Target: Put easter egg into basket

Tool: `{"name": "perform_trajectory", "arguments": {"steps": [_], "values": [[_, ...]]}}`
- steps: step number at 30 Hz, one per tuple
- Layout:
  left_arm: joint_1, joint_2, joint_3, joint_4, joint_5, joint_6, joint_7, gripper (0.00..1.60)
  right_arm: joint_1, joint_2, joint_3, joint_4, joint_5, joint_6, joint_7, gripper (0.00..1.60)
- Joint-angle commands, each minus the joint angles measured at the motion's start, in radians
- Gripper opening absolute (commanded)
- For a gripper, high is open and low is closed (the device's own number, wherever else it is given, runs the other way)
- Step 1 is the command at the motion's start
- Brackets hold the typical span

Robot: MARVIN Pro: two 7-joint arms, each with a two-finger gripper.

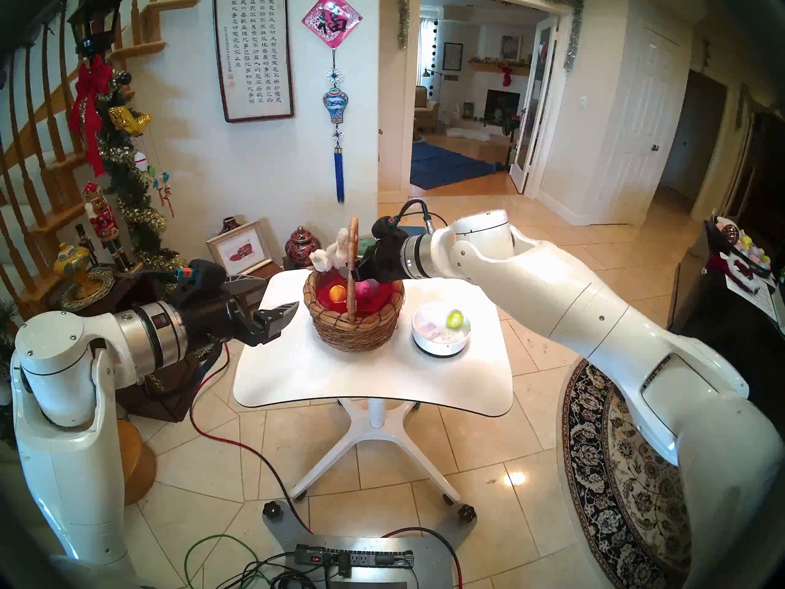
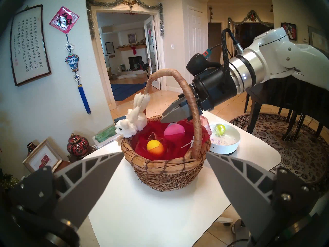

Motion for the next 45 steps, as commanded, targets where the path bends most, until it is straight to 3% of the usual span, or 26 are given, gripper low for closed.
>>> {"name": "perform_trajectory", "arguments": {"steps": [1, 9, 11, 14, 18, 20, 26, 33, 39, 45], "values": [[-0.004, 0.001, 0.002, -0.005, 0.000, -0.001, 0.001, 1.60, -0.007, 0.082, 0.039, -0.073, 0.012, 0.004, -0.032, 1.10], [-0.004, 0.001, 0.002, -0.005, 0.000, -0.001, 0.001, 1.60, -0.046, 0.195, 0.080, -0.190, 0.041, 0.018, -0.086, 1.10], [-0.004, 0.000, 0.002, -0.005, 0.000, -0.001, 0.001, 1.60, -0.063, 0.190, 0.104, -0.194, 0.033, 0.029, -0.090, 1.10], [-0.004, 0.000, 0.002, -0.005, 0.000, -0.001, 0.001, 1.60, -0.095, 0.249, 0.127, -0.261, 0.059, 0.042, -0.129, 1.14], [-0.004, 0.000, 0.002, -0.005, 0.000, -0.001, 0.001, 1.60, -0.132, 0.273, 0.165, -0.305, 0.067, 0.064, -0.160, 1.15], [-0.004, 0.000, 0.002, -0.005, 0.000, -0.001, 0.000, 1.60, -0.158, 0.323, 0.184, -0.365, 0.099, 0.073, -0.204, 1.14], [-0.004, 0.000, 0.002, -0.005, 0.000, -0.001, 0.001, 1.60, -0.218, 0.383, 0.225, -0.444, 0.170, 0.091, -0.299, 1.14], [-0.004, 0.000, 0.002, -0.005, 0.001, -0.001, 0.001, 1.60, -0.280, 0.408, 0.242, -0.484, 0.248, 0.086, -0.419, 1.17], [-0.004, 0.000, 0.002, -0.005, 0.001, -0.001, 0.001, 1.60, -0.297, 0.416, 0.224, -0.502, 0.255, 0.103, -0.490, 1.25], [-0.004, 0.000, 0.002, -0.005, 0.001, -0.001, 0.001, 1.60, -0.320, 0.417, 0.222, -0.511, 0.276, 0.096, -0.546, 1.24]]}}
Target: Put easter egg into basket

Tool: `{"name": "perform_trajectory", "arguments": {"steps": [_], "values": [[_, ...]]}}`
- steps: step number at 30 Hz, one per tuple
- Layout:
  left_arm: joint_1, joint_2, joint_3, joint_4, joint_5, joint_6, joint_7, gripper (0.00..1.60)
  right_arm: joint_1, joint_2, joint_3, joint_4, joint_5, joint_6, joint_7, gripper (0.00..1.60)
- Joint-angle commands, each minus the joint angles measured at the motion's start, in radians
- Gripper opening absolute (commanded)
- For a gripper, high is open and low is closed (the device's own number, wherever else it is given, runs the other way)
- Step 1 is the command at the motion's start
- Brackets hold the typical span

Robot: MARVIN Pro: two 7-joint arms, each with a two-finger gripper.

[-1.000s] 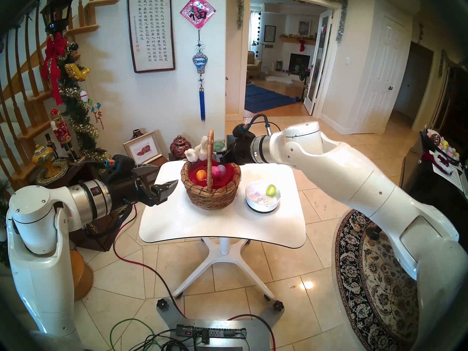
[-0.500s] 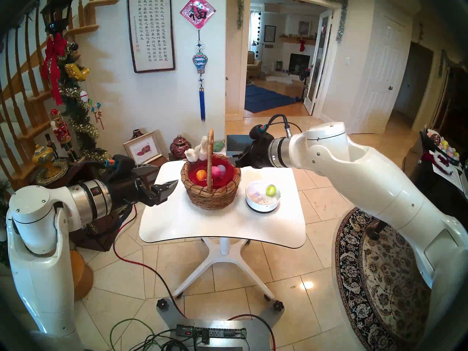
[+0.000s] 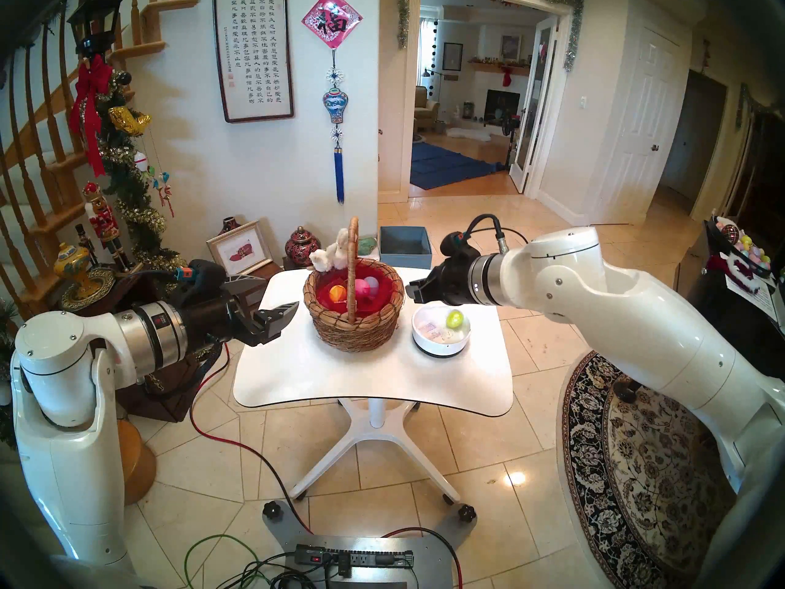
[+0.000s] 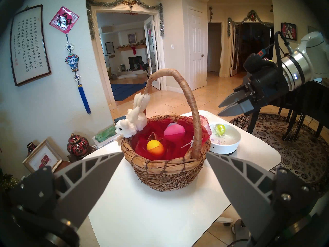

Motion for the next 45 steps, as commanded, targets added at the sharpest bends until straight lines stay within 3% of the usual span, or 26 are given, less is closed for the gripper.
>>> {"name": "perform_trajectory", "arguments": {"steps": [1, 15, 26, 45], "values": [[-0.004, 0.001, 0.002, -0.005, 0.001, -0.001, 0.001, 1.60, -0.029, 0.018, 0.006, -0.018, 0.016, -0.014, -0.058, 1.23], [-0.004, 0.001, 0.002, -0.005, 0.001, -0.001, 0.001, 1.60, -0.046, 0.001, 0.010, -0.028, 0.104, 0.031, -0.221, 1.19], [-0.004, 0.001, 0.002, -0.005, 0.001, -0.001, 0.001, 1.60, -0.091, 0.010, 0.013, -0.089, 0.185, 0.008, -0.345, 1.44], [-0.004, 0.001, 0.002, -0.005, 0.001, -0.001, 0.001, 1.60, -0.113, -0.018, -0.009, -0.033, 0.180, -0.035, -0.408, 1.42]]}}
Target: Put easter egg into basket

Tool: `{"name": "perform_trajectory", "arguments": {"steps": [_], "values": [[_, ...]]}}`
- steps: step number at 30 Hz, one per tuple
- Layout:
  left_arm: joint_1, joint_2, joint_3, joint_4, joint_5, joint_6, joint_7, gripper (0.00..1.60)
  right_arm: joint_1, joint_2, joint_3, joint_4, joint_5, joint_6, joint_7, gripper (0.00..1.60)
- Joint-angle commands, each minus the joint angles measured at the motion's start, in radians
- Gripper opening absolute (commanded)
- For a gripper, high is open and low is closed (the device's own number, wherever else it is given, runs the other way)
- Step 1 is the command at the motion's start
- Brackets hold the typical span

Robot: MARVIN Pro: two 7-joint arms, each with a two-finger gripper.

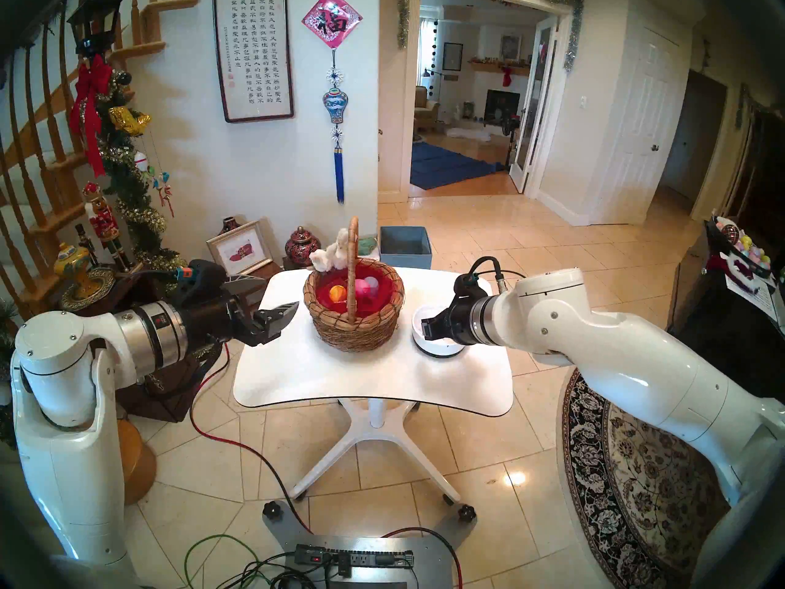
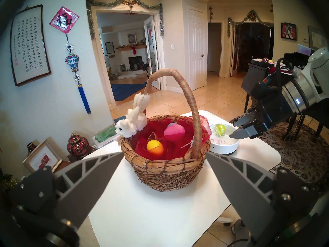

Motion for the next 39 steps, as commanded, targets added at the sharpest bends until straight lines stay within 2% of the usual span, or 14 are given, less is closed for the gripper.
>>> {"name": "perform_trajectory", "arguments": {"steps": [1, 22, 39], "values": [[-0.004, 0.001, 0.002, -0.005, 0.001, -0.001, 0.001, 1.60, 0.006, -0.009, 0.001, 0.017, -0.021, -0.014, -0.018, 1.41], [-0.004, 0.001, 0.002, -0.005, 0.001, -0.001, 0.001, 1.60, 0.014, -0.050, -0.019, 0.092, -0.052, -0.027, 0.004, 1.40], [-0.004, 0.001, 0.002, -0.005, 0.001, -0.001, 0.001, 1.60, 0.035, -0.081, -0.029, 0.131, -0.072, -0.007, -0.002, 1.37]]}}
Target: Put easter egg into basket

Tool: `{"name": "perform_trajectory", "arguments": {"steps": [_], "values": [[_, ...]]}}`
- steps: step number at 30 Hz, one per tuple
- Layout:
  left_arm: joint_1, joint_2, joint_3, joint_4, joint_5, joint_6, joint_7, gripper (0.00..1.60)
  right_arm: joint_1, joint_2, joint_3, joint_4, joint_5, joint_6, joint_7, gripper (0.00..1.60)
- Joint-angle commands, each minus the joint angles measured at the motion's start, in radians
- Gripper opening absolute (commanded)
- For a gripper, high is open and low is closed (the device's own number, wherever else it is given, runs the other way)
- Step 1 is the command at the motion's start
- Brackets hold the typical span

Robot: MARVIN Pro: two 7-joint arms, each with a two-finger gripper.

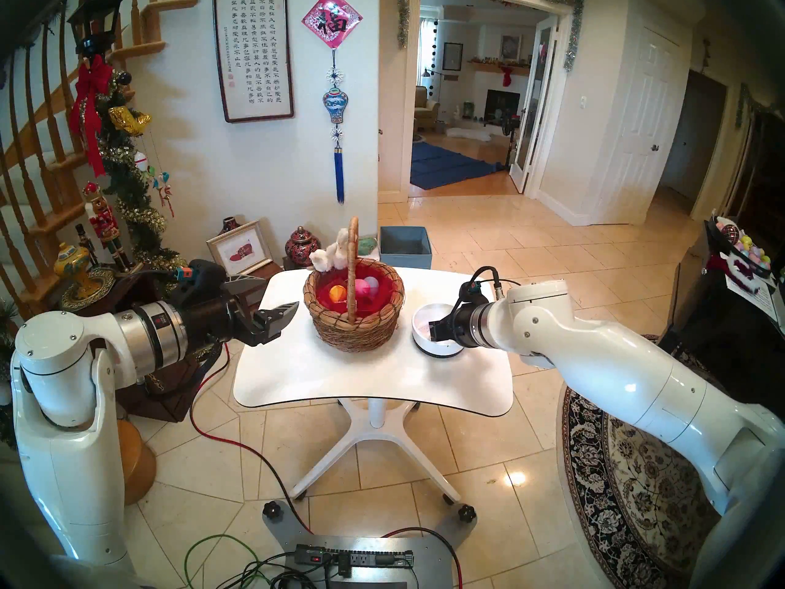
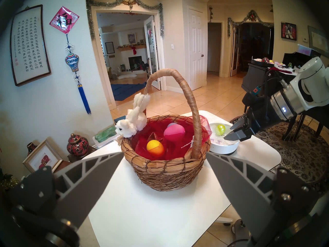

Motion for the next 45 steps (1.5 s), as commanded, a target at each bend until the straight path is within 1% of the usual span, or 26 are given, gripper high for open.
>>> {"name": "perform_trajectory", "arguments": {"steps": [1, 11, 12, 17, 24, 37, 41, 45], "values": [[-0.004, 0.001, 0.002, -0.005, 0.001, -0.001, 0.001, 1.60, 0.028, -0.014, 0.001, 0.010, -0.012, 0.018, -0.005, 1.37], [-0.004, 0.001, 0.002, -0.005, 0.001, -0.001, 0.001, 1.60, 0.035, -0.030, -0.003, 0.028, -0.019, 0.035, -0.012, 1.33], [-0.004, 0.001, 0.002, -0.005, 0.001, -0.001, 0.001, 1.60, 0.035, -0.031, -0.002, 0.029, -0.020, 0.036, -0.012, 1.30], [-0.004, 0.001, 0.002, -0.005, 0.001, -0.001, 0.001, 1.60, 0.031, -0.033, -0.001, 0.032, -0.024, 0.034, -0.012, 1.24], [-0.004, 0.001, 0.002, -0.005, 0.001, -0.001, 0.001, 1.60, 0.025, -0.033, -0.001, 0.037, -0.031, 0.029, -0.011, 1.22], [-0.004, 0.001, 0.002, -0.005, 0.001, -0.001, 0.001, 1.60, 0.022, -0.032, -0.009, 0.039, -0.044, 0.022, -0.033, 1.27], [-0.004, 0.001, 0.002, -0.005, 0.001, -0.001, 0.001, 1.60, 0.027, -0.034, -0.015, 0.037, -0.054, 0.024, -0.045, 1.31], [-0.004, 0.001, 0.002, -0.005, 0.001, -0.001, 0.001, 1.60, 0.031, -0.034, -0.016, 0.031, -0.058, 0.024, -0.054, 1.30]]}}
